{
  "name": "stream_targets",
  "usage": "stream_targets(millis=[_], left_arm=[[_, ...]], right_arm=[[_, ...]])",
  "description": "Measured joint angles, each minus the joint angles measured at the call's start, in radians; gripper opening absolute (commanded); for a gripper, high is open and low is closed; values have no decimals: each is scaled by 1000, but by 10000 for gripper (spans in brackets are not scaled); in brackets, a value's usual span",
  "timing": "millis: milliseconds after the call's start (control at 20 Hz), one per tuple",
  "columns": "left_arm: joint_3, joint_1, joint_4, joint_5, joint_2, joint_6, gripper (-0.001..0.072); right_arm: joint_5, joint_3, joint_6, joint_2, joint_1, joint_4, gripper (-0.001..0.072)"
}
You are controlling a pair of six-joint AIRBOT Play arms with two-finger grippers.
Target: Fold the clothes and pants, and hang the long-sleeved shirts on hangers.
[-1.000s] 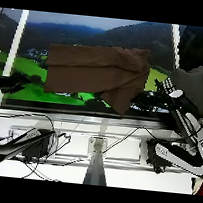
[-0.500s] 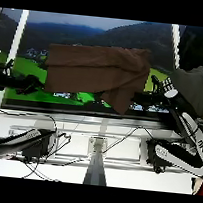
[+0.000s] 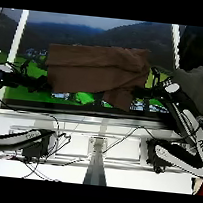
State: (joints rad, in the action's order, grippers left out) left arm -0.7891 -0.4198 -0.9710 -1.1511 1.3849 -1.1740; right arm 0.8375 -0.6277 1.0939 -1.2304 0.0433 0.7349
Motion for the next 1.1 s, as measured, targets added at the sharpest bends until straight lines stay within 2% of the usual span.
stream_targets(millis=[150, 300, 500, 650, 750, 850, 950, 1100], left_arm=[[-56, -12, 0, -68, 5, 30, 11], [-159, -29, 1, -211, 7, 87, 11], [-282, -59, 16, -431, -7, 174, 11], [-318, -95, 62, -500, -39, 221, 11], [-329, -112, 101, -491, -51, 239, 10], [-334, -106, 130, -423, -48, 243, 11], [-337, -85, 150, -315, -29, 225, 11], [-338, -35, 183, -92, 29, 150, 11]], right_arm=[[50, -64, -10, 6, 0, 16, 13], [142, -137, -13, 49, 0, 41, 13], [272, -193, 3, 190, 0, 55, 13], [326, -207, 49, 317, 1, 60, 12], [300, -211, 84, 366, 1, 60, 11], [214, -214, 122, 368, 1, 61, 11], [87, -214, 153, 323, 1, 60, 12], [-129, -219, 193, 190, 1, 23, 13]])
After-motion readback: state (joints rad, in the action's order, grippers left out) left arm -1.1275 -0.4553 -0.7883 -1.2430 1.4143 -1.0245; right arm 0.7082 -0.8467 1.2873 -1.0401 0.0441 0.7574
